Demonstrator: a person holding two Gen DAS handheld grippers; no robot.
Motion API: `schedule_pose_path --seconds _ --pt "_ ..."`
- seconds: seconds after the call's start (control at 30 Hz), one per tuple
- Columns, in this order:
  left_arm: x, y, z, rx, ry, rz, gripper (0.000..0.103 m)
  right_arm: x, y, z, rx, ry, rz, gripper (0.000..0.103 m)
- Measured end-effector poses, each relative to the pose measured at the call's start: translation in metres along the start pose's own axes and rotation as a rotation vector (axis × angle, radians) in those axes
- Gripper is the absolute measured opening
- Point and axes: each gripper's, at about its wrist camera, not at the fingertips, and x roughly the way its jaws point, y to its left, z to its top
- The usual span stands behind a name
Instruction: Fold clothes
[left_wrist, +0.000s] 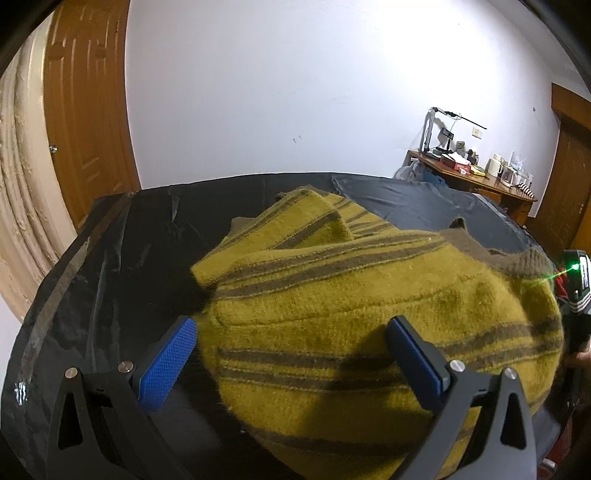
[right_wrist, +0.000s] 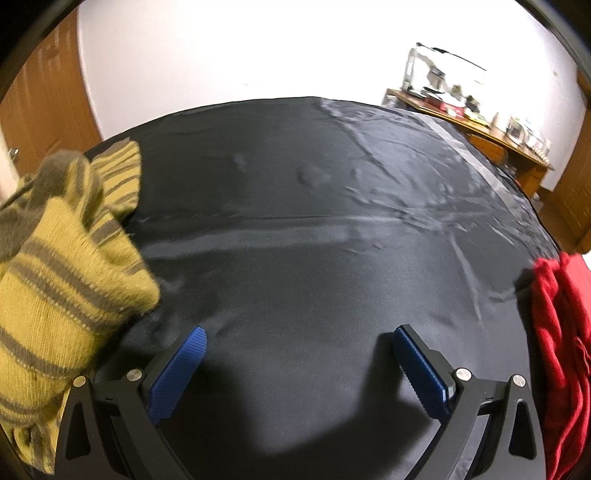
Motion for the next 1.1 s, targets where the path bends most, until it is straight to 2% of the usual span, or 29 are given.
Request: schedule_pose_path --seconds 0.03,0.2,0.3,0.5,0.67,0.8,0.93,1.0,1.1 --pt "-0.001 0.002 0.001 -0.002 -0.004 0.005 0.103 -0.002 -0.004 0.000 0.025 -0.009 0.004 0.102" --pt "-0.007 0.020 0.004 -0.009 -0.020 0.022 0.103 -0.019 -0.039 -0.009 0.225 -0.114 0.145 0.102" --pt "-0.007 0.028 0.004 -0.018 -0.019 0.025 0.103 -0.025 -0.045 -0.014 0.274 -0.150 0.193 0.102" --pt "-0.003 0.016 -0.001 0.053 -0.015 0.007 0.103 -0.055 -0.024 -0.009 0.212 -0.261 0.295 0.102" --pt "-0.005 -0.005 -0.006 0.162 -0.021 -0.025 0.103 -0.092 0.014 0.008 0.091 -0.355 0.468 0.102" --pt "-0.010 -0.009 -0.006 0.187 -0.029 -0.048 0.103 -0.109 0.058 0.029 -0.035 -0.355 0.611 0.102" --pt "-0.013 -0.005 -0.005 0.185 -0.033 -0.055 0.103 -0.111 0.100 0.050 -0.116 -0.287 0.780 0.102" --pt "-0.016 -0.003 -0.006 0.184 -0.038 -0.053 0.103 -0.108 0.121 0.056 -0.153 -0.240 0.833 0.101" --pt "-0.019 -0.001 -0.007 0.187 -0.050 -0.048 0.103 -0.093 0.149 0.060 -0.199 -0.154 0.844 0.082"
